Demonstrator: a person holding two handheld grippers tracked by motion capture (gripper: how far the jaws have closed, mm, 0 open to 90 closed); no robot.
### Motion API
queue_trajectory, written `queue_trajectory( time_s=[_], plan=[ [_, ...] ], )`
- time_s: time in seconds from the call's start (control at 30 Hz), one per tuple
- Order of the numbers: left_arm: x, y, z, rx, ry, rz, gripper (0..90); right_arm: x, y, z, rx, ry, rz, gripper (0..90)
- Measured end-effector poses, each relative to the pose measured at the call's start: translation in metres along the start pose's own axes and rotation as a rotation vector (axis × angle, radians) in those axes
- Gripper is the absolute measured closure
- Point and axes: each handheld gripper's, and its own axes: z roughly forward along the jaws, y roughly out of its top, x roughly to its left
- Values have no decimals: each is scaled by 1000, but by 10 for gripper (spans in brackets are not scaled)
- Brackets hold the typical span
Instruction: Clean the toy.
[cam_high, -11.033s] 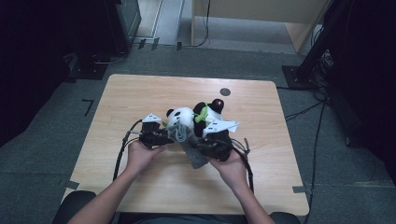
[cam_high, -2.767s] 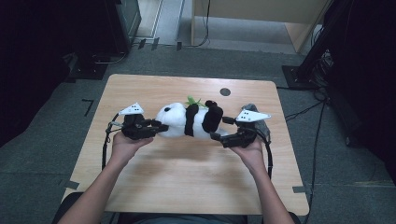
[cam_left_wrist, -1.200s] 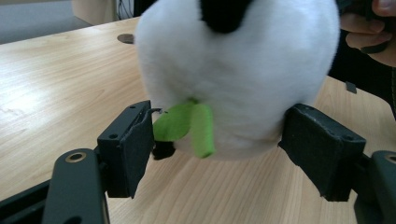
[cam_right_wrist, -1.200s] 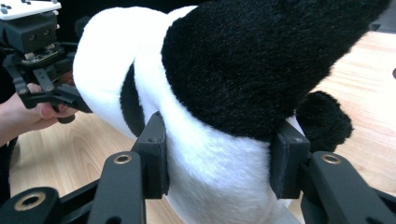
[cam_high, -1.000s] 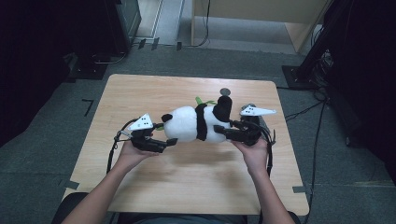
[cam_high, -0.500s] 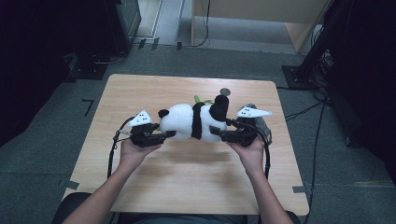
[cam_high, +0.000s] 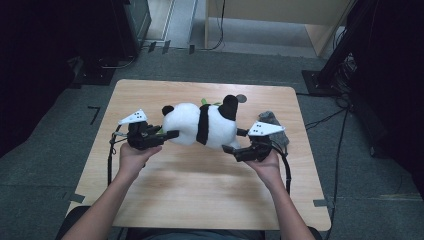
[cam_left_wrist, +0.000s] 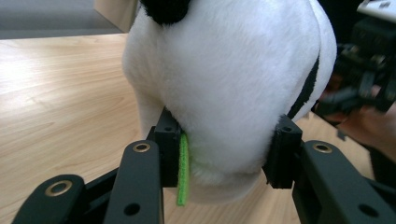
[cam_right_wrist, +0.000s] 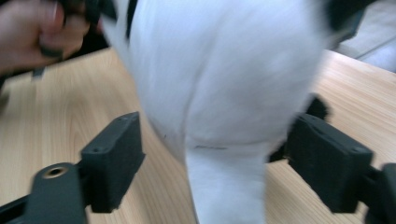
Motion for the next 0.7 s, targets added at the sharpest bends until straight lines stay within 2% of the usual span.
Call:
queue_trajectory(
  time_s=[0.07,0.1,0.17,0.2,0.27,0.37,0.5,0.63,0.7],
  plan=[
    [0,0,2,11,-16,-21,577,7,-1,6,13,-8,-38,132],
    [1,-1,3,20,-25,-47,576,9,-1,9,22,-25,-48,133],
    [4,-2,5,27,-30,-91,569,13,-1,12,41,-78,-73,192],
    [4,-3,6,24,-34,-98,565,14,-1,12,38,-86,-82,221],
    [3,-3,7,21,-25,-83,529,14,-1,10,34,-113,-90,327],
    [-3,-5,11,16,13,0,430,11,-1,6,16,-121,-42,410],
    [-6,-9,15,23,42,135,314,6,1,0,22,-105,34,424],
    [-10,-14,21,73,62,219,273,-2,2,-5,-2,-62,151,423],
    [-11,-16,22,95,63,247,268,-5,2,-7,-8,-51,180,421]
  ],
)
